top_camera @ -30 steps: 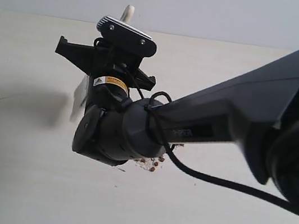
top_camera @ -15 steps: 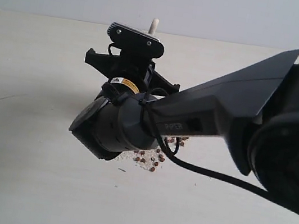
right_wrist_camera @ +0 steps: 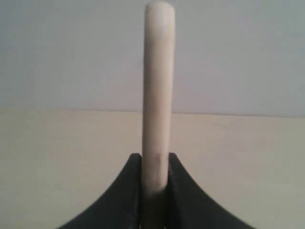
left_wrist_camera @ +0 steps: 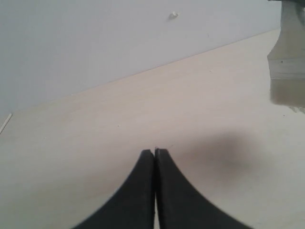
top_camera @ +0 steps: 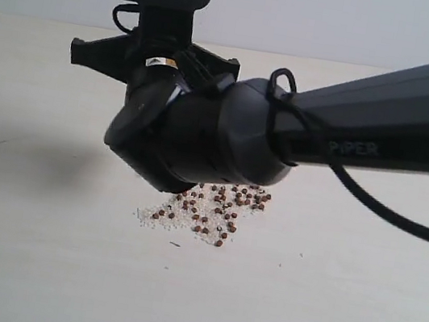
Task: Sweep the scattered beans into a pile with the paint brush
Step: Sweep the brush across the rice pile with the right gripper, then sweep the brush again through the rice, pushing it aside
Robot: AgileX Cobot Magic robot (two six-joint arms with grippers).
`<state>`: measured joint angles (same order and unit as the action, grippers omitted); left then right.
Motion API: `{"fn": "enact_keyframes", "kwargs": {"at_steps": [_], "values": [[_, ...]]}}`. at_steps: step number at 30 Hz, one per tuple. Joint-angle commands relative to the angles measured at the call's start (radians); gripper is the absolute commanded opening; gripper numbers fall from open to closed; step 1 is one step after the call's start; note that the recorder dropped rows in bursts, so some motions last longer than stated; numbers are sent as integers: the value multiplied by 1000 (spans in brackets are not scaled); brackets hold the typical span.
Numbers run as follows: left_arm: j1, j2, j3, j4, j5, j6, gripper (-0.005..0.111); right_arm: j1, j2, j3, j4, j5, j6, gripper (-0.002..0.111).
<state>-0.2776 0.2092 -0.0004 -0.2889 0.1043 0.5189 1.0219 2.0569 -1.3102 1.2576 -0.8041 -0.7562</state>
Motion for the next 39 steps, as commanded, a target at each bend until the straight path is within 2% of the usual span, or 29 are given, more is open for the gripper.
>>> {"fn": "enact_keyframes", "kwargs": {"at_steps": [1,6,7,9,14,21,26,34,39], "values": [[1,-3,0,-3,-5,-2,0,1,-29,141,-338,61,252,0],[1,-3,0,-3,-5,-2,0,-17,-29,337,-833,-113,765,0],[1,-3,0,-3,-5,-2,0,-25,-29,367,-900,-161,847,0],[1,-3,0,-3,-5,-2,0,-37,-29,401,-912,-208,902,0],[1,-3,0,-3,-5,-2,0,-45,-29,425,-742,-145,883,0],[1,-3,0,-3,-5,-2,0,-45,-29,425,-703,-79,873,0],[1,-3,0,-3,-5,-2,0,-45,-29,425,-622,-72,782,0],[1,-3,0,-3,-5,-2,0,-45,-29,425,-443,-113,571,0],[1,-3,0,-3,-5,-2,0,-51,-29,425,-457,-172,534,0]]}}
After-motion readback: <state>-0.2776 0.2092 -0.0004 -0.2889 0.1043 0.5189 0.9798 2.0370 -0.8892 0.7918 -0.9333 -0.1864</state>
